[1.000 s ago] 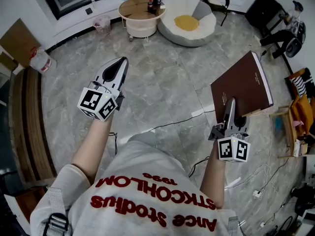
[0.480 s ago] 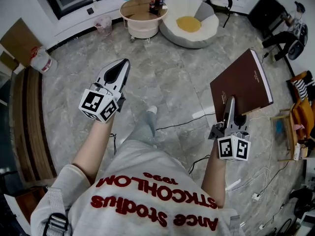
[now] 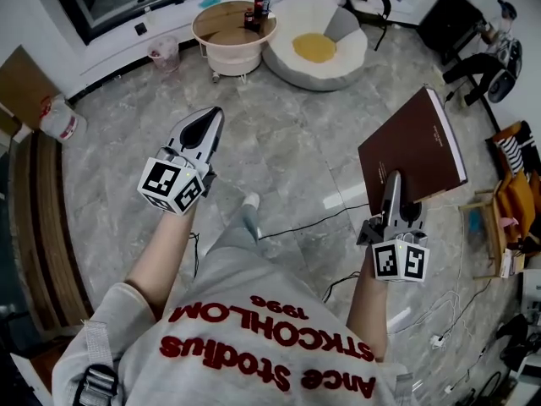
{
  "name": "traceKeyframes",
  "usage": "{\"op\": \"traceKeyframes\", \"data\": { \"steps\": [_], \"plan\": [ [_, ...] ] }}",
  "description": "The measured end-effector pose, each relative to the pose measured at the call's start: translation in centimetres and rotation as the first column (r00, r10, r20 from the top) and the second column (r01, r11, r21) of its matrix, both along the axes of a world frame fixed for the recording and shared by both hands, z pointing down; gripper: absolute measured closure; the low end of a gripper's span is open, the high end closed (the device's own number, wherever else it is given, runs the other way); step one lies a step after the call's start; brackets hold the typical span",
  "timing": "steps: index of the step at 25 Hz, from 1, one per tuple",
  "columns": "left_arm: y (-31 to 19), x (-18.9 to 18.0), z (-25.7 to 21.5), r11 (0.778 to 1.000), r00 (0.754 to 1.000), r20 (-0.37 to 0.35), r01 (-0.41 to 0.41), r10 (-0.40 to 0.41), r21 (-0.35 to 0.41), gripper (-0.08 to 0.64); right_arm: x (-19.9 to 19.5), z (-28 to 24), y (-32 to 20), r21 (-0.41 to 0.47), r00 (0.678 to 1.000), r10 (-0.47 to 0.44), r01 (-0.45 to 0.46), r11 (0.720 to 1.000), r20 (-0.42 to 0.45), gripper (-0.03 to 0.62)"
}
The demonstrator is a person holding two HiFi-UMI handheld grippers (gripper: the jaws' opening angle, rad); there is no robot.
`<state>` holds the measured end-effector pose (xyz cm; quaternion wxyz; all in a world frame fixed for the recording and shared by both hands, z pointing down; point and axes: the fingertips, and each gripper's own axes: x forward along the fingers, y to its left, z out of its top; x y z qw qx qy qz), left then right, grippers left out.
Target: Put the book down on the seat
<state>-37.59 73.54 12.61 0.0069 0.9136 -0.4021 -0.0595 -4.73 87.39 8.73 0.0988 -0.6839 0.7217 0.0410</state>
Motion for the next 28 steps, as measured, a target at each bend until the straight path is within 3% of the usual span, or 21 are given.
{"op": "traceKeyframes", "data": {
  "steps": [20,28],
  "plan": [
    [-24.9,3.5,-0.5,0.999,0.999,-0.005,-0.043,0.043,-0.023,0.545,2.1,-0.6,-23.0,-0.036,0.999,0.045,-0.044,0.998,0.019,0.439],
    [-37.5,1.6,-0.2,0.998,0.998,-0.012,-0.054,0.054,-0.035,0.545,-0.2,-1.1,-35.7,-0.038,0.999,0.047,-0.046,0.998,0.010,0.439]
  ]
}}
